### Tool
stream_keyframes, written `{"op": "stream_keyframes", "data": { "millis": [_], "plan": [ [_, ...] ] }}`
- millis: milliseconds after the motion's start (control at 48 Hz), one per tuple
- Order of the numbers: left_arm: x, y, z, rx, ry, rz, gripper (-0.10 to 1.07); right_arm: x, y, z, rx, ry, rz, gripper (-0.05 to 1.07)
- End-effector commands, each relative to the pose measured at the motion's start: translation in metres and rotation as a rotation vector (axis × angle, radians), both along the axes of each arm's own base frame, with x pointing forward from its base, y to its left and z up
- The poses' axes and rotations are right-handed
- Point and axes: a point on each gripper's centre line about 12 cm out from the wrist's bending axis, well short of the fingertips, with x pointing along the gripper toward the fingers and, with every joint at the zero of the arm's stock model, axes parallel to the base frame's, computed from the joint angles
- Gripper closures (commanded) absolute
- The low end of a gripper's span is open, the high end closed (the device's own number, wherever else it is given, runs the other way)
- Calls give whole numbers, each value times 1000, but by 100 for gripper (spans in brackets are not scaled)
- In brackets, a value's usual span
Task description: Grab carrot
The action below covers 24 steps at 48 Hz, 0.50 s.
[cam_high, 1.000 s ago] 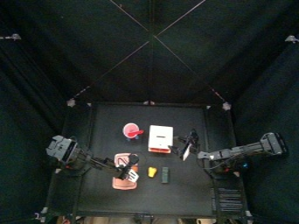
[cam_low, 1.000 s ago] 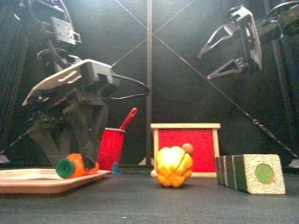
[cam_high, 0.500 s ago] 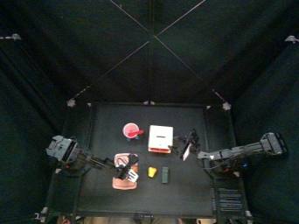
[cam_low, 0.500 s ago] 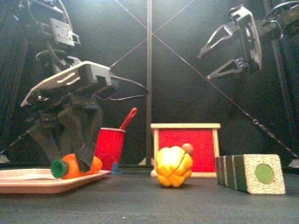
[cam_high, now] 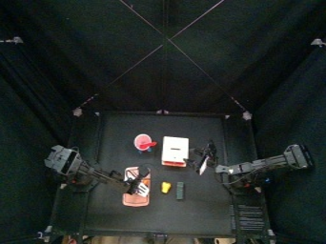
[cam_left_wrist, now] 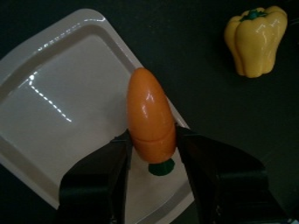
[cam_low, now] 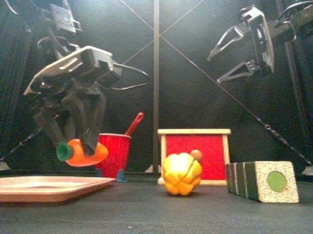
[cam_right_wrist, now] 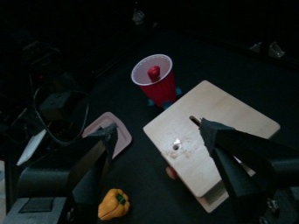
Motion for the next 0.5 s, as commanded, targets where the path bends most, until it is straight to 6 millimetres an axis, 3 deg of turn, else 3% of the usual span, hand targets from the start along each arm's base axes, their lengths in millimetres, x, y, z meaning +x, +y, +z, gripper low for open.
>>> {"op": "stream_keyframes", "data": {
  "millis": [0, 271, 479],
  "plan": [
    [0, -1, 14, 4, -32, -7, 41, 1, -1, 6, 0, -17, -4, -1],
    [-1, -2, 11, 13, -20, -11, 41, 1, 1, 5, 11, -15, -2, -1],
    [-2, 7, 20, 74, -57, -51, 41, 0, 2, 3, 28, -10, -4, -1]
  ]
}}
